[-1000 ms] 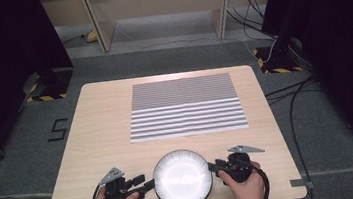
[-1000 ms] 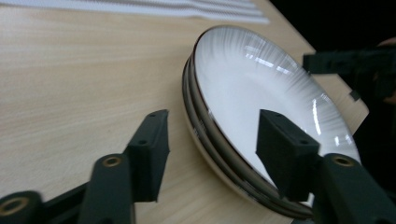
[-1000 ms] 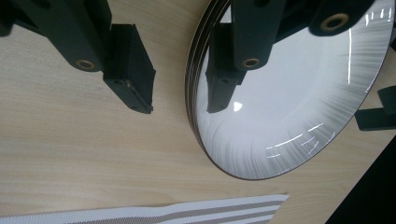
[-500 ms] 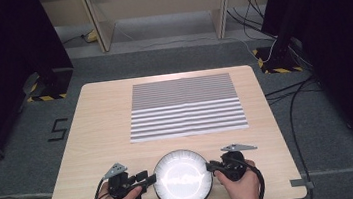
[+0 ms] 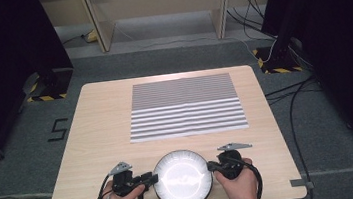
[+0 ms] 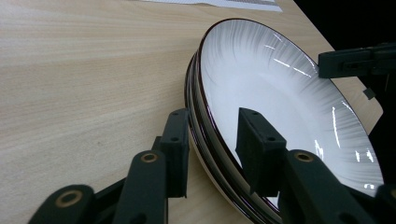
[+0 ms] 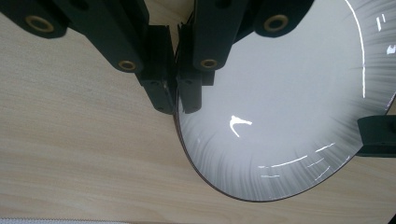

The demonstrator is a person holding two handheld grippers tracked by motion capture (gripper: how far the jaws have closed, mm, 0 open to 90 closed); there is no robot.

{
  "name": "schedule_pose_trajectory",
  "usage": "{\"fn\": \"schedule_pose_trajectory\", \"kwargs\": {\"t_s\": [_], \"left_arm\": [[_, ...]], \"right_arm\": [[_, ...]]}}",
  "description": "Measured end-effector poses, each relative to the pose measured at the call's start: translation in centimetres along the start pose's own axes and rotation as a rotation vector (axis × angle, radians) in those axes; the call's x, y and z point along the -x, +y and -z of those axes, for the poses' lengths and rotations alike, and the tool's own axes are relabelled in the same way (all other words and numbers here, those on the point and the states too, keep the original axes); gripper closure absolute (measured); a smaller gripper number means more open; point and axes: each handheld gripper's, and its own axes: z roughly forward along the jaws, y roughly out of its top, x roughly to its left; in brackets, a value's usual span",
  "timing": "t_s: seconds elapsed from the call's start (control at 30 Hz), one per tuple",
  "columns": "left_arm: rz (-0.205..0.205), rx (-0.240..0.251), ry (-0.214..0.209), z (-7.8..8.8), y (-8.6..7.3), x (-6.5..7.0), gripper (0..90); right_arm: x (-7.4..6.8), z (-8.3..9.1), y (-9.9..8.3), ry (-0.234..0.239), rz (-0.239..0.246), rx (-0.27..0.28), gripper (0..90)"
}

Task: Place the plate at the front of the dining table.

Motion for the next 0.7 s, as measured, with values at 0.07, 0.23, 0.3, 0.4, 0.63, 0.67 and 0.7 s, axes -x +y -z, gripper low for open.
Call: {"fn": "schedule_pose_trajectory", "kwargs": {"t_s": [0.07, 0.23, 0.3, 0.4, 0.63, 0.67, 0.7], "left_arm": [[0.000, 0.002, 0.003, 0.02, -0.05, 0.03, 67.2], [0.000, -0.003, 0.004, -0.18, -0.15, 0.20, 67.7], [-0.005, -0.005, 0.008, -0.21, -0.16, 0.21, 67.7], [-0.003, -0.006, 0.014, -0.14, -0.13, 0.19, 67.9], [-0.005, -0.015, 0.021, -0.11, -0.10, 0.06, 67.7], [-0.003, -0.015, 0.020, -0.12, -0.11, 0.03, 67.7], [-0.002, -0.017, 0.019, -0.11, -0.10, 0.02, 67.7]], "right_arm": [[-0.14, -0.02, 0.05, -0.009, 0.006, -0.004, 86.2], [-0.28, -0.12, 0.07, -0.016, 0.002, -0.001, 86.3], [-0.29, -0.16, 0.08, -0.016, 0.003, 0.000, 86.4], [-0.51, -0.38, 0.28, -0.021, 0.002, -0.001, 86.5], [-0.77, -0.78, 0.54, -0.016, 0.001, 0.001, 86.9], [-0.80, -0.83, 0.57, -0.018, 0.008, 0.004, 86.8], [-0.85, -0.87, 0.62, -0.019, 0.007, 0.001, 86.9]]}}
